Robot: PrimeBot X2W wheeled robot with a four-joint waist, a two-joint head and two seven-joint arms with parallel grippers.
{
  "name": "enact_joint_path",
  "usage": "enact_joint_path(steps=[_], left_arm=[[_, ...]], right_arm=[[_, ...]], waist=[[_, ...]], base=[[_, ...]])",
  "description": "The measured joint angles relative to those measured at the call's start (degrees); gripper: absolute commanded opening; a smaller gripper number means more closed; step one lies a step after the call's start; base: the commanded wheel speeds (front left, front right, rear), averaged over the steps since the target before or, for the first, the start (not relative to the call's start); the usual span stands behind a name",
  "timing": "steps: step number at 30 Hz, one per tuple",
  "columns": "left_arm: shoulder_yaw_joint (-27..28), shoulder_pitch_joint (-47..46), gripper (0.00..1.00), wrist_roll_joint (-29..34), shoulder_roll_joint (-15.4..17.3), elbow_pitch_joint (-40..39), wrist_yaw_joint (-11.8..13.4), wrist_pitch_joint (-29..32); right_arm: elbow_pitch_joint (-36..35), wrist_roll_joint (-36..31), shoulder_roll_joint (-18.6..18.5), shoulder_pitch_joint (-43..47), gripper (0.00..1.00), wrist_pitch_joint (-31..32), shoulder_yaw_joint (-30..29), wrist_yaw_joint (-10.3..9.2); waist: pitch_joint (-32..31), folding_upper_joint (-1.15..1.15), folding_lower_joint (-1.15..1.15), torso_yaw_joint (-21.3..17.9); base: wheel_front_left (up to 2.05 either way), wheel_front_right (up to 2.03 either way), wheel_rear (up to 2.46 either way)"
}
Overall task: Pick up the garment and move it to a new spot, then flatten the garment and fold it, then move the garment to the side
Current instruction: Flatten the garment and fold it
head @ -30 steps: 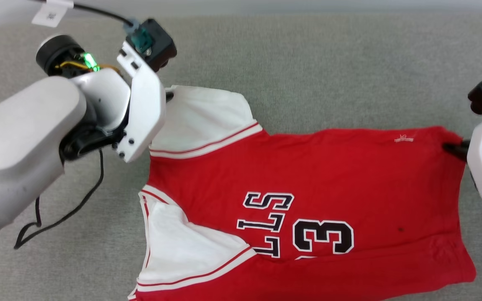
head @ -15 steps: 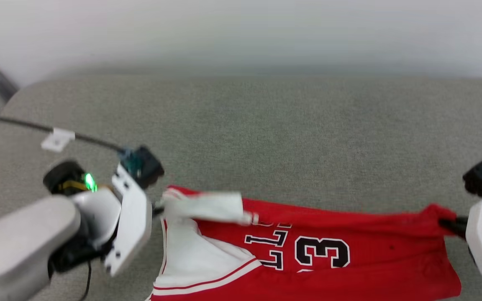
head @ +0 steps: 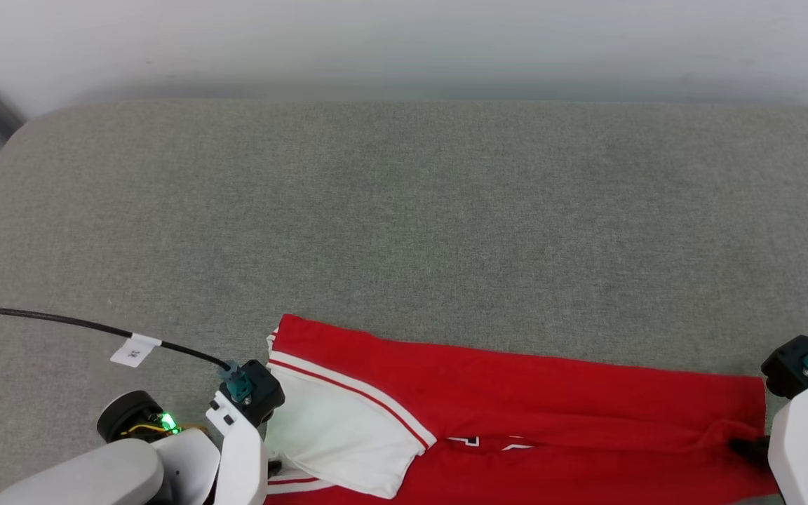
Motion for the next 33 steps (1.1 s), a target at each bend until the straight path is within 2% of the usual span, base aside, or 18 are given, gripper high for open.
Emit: enact_joint_path(steps=[4, 5, 6, 7, 11, 14, 17, 23, 28, 33], left_arm=[[0.0, 1.7, 0.0, 0.6, -2.5, 4.7, -0.5, -1.2], [0.0, 1.7, 0.22, 0.6, -2.5, 4.7, -0.5, -1.2], [0.1, 1.9, 0.71, 0.6, -2.8, 5.5, -0.5, -1.6], [0.1, 1.9, 1.0, 0.8, -3.0, 6.0, -0.6, -2.3], [1.5, 2.6, 1.0, 1.9, -2.9, 6.6, 0.0, -6.8], [3.6, 2.7, 1.0, 3.8, -1.4, 5.1, 2.3, -12.3], [5.6, 3.7, 1.0, 6.9, -0.9, 3.6, 6.5, -19.3], [10.2, 6.8, 1.0, 11.1, -2.0, 2.4, 17.1, -33.1], [12.9, 9.6, 1.0, 14.1, -4.5, 3.8, 24.5, -41.6], [18.1, 12.0, 1.0, 17.2, -9.1, 5.1, 30.4, -43.9]], right_arm=[[2.4, -1.1, 2.3, -0.3, 0.0, -1.8, 0.3, 0.01], [2.4, -1.1, 2.3, -0.3, 0.08, -1.8, 0.3, 0.01], [2.8, -1.3, 2.8, -0.4, 0.43, -2.5, 0.1, 0.01], [3.1, -1.6, 3.2, -0.4, 1.0, -3.6, -0.2, 0.01], [2.5, -2.5, 3.1, -0.2, 1.0, -7.8, -2.4, 0.0], [0.1, -2.8, 1.5, 0.6, 1.0, -11.0, -5.7, 0.0], [-2.1, -2.8, 0.5, 2.9, 1.0, -13.7, -10.6, 0.01], [-3.0, -3.5, 1.3, 9.1, 1.0, -16.1, -22.2, 0.0], [-1.0, -2.4, 5.4, 14.8, 1.0, -14.7, -29.5, 0.0], [0.2, -0.8, 10.9, 17.8, 1.0, -12.1, -32.8, 0.0]], waist=[[1.6, 0.0, 0.0, -0.5], [1.6, 0.0, 0.0, -0.5], [1.6, 0.0, 0.0, -0.7], [1.5, 0.0, 0.0, -0.8], [0.2, 0.0, 0.0, -0.8], [-1.4, 0.0, 0.0, -0.6], [-2.7, 0.0, 0.0, -0.5], [-3.7, 0.0, 0.0, -0.5], [-3.2, 0.0, 0.0, -0.3], [-2.0, 0.0, 0.0, 0.3]], base=[[0.0, 0.0, 0.0], [0.0, 0.0, 0.0], [0.0, 0.0, 0.0], [0.0, 0.0, 0.0], [0.0, 0.0, 0.0], [0.0, 0.0, 0.0], [0.0, 0.0, 0.0], [0.0, 0.0, 0.0], [0.0, 0.0, 0.0], [0.0, 0.0, 0.0]])
